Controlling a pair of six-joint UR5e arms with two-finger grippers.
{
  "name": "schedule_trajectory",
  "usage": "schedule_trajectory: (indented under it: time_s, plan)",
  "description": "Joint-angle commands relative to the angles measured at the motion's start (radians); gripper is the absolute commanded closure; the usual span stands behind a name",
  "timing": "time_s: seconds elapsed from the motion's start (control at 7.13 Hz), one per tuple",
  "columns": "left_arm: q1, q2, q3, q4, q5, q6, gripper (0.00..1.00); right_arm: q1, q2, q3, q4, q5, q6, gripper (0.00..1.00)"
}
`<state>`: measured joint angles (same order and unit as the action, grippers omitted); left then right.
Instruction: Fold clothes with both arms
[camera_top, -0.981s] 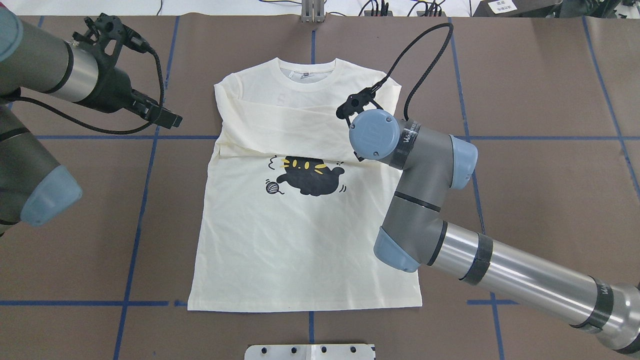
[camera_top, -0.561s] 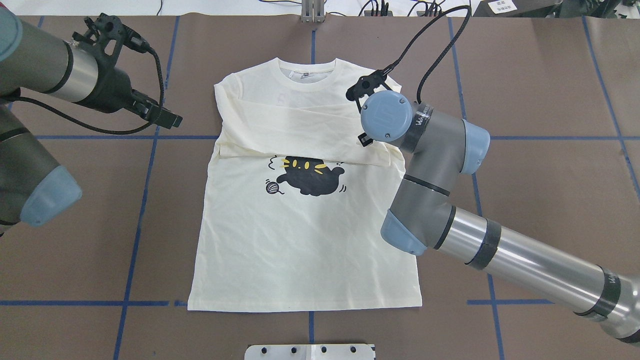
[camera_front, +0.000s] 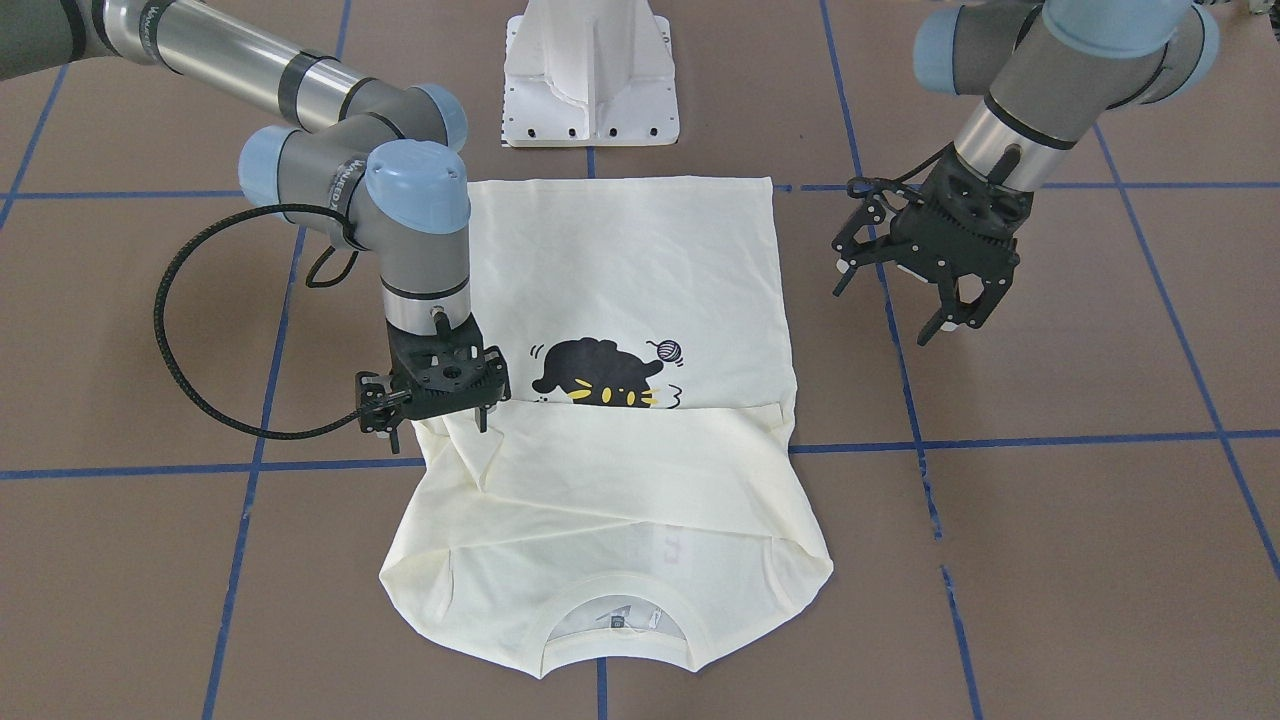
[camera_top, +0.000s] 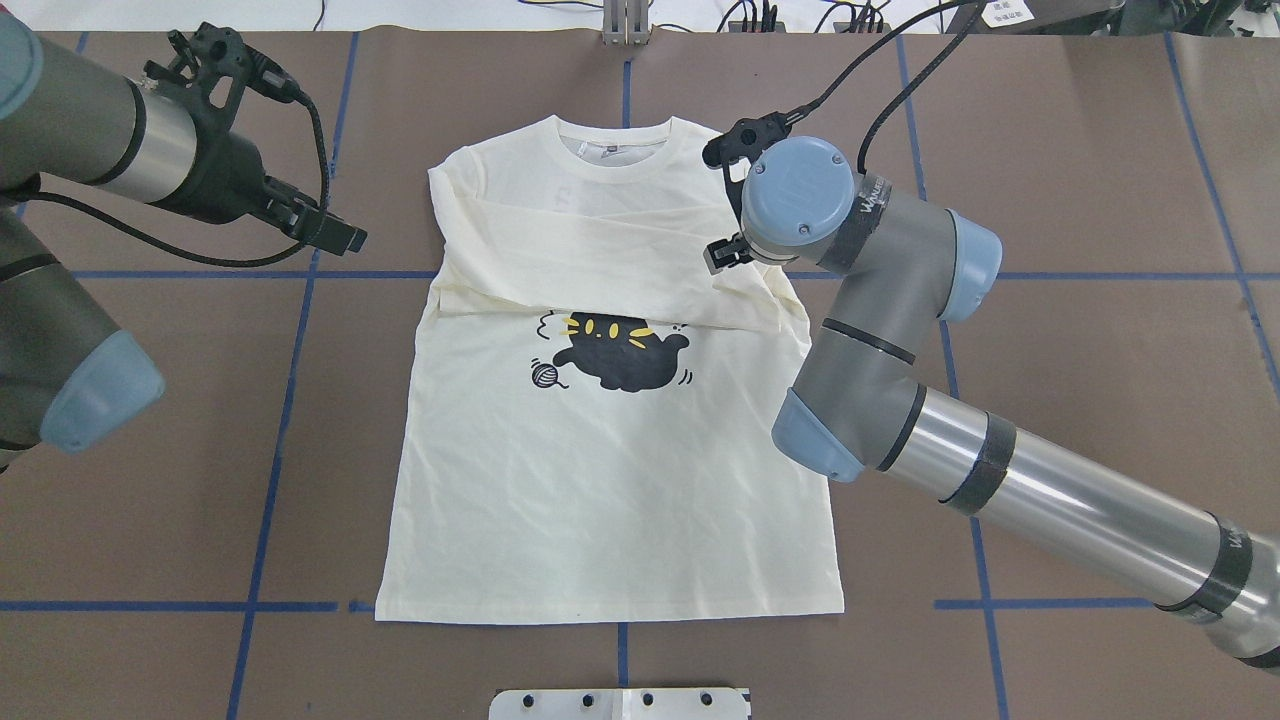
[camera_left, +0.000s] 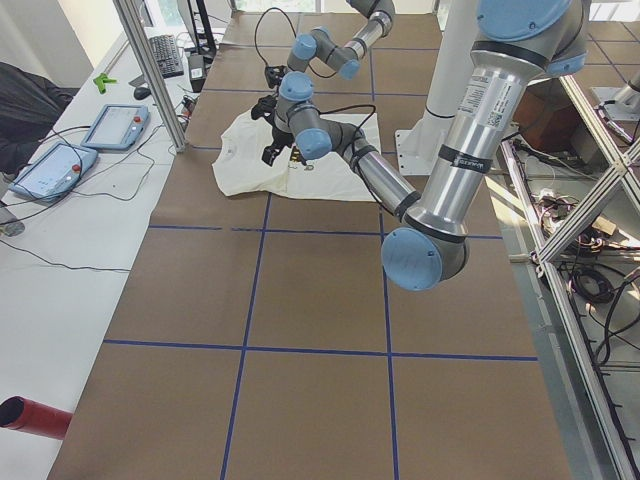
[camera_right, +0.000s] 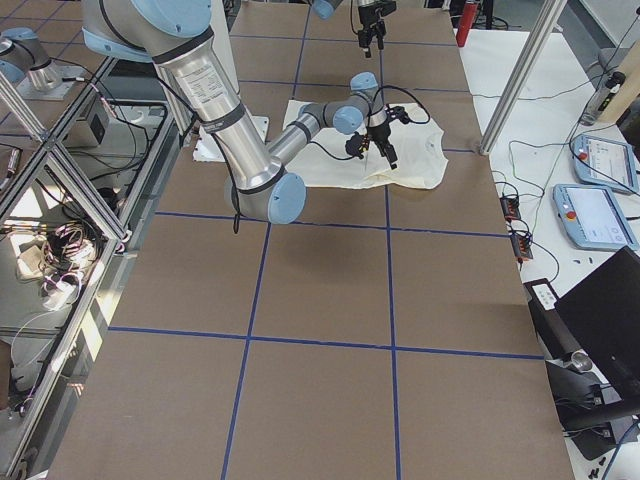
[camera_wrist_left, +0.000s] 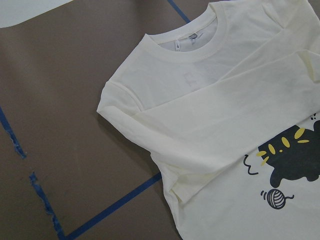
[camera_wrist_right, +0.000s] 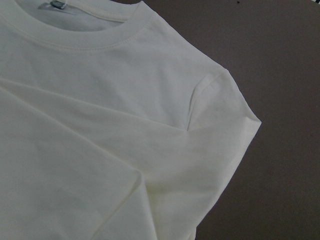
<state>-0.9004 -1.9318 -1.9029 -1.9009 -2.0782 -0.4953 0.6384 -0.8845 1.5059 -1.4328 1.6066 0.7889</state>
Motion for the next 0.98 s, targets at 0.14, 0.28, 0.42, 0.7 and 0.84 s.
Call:
schedule_trajectory:
  time_s: [0.14, 0.28, 0.42, 0.7, 0.84]
  plan:
    - [0.006, -0.006, -0.027, -0.015, 0.007, -0.122, 0.00, -0.008, 0.009, 0.037, -0.027, 0.070, 0.215, 0.00]
    - [0.014, 0.020, -0.060, -0.029, 0.012, -0.206, 0.00, -0.032, -0.022, 0.119, -0.062, 0.082, 0.315, 0.00]
    - [0.052, 0.065, -0.114, -0.032, 0.017, -0.283, 0.00, -0.077, -0.127, 0.266, -0.057, 0.078, 0.442, 0.00]
    - [0.191, 0.161, -0.230, -0.035, 0.165, -0.482, 0.00, -0.216, -0.322, 0.538, -0.055, -0.044, 0.685, 0.00]
    - [0.251, 0.183, -0.255, -0.036, 0.214, -0.570, 0.00, -0.294, -0.349, 0.588, -0.055, -0.136, 0.848, 0.00]
